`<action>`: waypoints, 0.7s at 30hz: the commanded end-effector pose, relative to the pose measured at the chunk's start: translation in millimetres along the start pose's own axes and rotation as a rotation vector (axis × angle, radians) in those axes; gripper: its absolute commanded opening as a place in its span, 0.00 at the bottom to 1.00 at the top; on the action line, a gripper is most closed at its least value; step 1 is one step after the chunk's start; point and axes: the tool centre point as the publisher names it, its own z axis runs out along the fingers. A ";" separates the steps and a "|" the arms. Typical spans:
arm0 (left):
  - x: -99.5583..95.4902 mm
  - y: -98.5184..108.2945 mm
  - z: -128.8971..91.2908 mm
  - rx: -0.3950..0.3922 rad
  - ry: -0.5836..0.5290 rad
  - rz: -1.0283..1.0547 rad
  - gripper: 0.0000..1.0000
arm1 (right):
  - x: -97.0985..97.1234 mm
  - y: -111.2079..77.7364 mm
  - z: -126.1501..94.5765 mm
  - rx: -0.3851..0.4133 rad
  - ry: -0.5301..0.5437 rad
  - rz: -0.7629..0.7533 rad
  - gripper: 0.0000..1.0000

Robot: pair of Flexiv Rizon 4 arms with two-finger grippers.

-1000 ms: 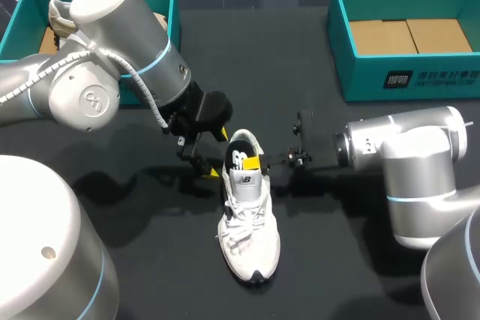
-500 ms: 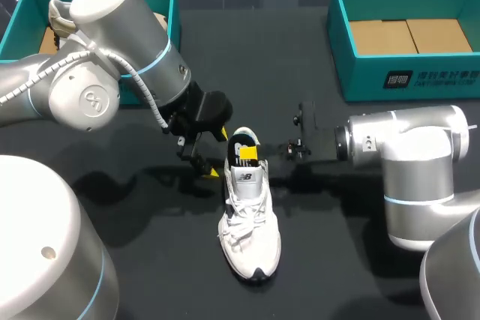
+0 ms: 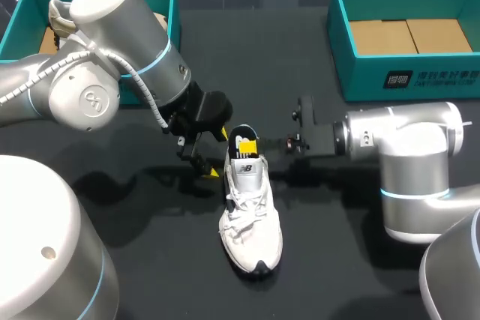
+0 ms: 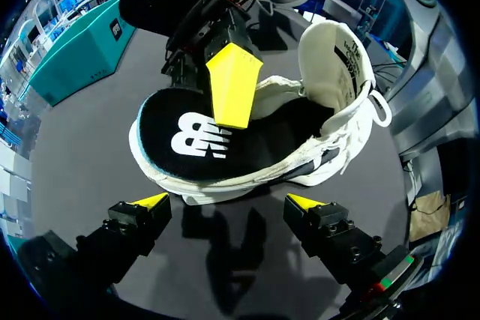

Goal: Take the shoe out of the shoebox, open the shoe tongue, remove and reinsert the insole, then place the shoe into the shoebox

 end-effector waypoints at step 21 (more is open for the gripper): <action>-0.2 0.0 0.2 -0.001 0.001 0.001 1.00 | -1.1 -51.0 4.2 0.066 -0.142 0.238 0.00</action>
